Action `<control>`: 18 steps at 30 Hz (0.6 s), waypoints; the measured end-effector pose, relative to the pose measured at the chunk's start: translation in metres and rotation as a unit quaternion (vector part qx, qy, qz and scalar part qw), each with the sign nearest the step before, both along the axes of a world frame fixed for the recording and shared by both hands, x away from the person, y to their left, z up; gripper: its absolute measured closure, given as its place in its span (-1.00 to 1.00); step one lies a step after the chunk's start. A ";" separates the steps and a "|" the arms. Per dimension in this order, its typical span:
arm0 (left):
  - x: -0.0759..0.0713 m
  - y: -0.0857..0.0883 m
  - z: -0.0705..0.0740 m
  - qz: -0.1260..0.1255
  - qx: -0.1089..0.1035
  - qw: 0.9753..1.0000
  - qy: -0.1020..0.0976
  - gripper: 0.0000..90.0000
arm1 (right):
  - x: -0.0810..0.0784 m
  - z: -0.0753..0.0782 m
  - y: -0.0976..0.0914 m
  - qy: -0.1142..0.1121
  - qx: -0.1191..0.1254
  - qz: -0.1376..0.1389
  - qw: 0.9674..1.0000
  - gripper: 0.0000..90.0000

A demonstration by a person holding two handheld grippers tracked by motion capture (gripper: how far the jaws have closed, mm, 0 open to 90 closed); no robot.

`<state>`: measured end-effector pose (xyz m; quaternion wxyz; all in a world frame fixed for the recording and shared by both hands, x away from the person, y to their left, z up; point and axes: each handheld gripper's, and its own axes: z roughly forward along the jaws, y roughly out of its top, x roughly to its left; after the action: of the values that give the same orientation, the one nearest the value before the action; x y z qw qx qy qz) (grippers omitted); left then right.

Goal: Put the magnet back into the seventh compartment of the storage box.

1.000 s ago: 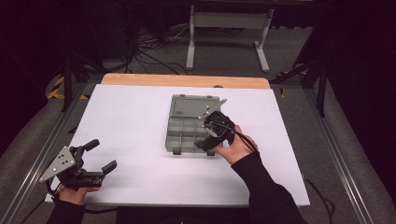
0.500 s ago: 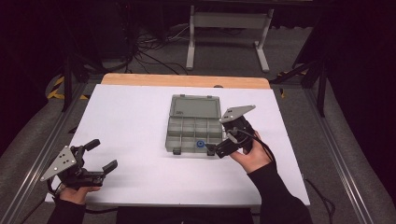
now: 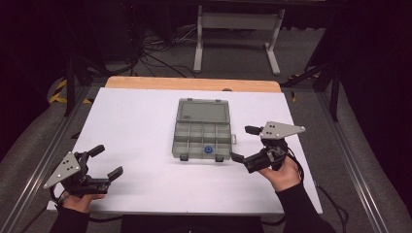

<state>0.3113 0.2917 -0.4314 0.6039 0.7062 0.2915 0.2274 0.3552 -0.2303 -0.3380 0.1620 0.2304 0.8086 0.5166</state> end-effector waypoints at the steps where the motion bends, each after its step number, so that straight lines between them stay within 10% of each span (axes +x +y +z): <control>1: 0.000 0.000 0.000 0.001 0.000 1.000 -0.001 -0.98 | -0.002 -0.001 -0.003 -0.004 0.005 0.000 1.000 -1.00; 18: -0.001 0.000 0.000 0.001 -0.003 1.000 0.000 -0.98 | -0.024 -0.027 -0.037 -0.053 0.051 -0.033 0.997 -0.99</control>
<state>0.3108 0.2917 -0.4313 0.6055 0.7044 0.2927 0.2270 0.3311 -0.2671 -0.3652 0.2094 0.2370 0.7636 0.5629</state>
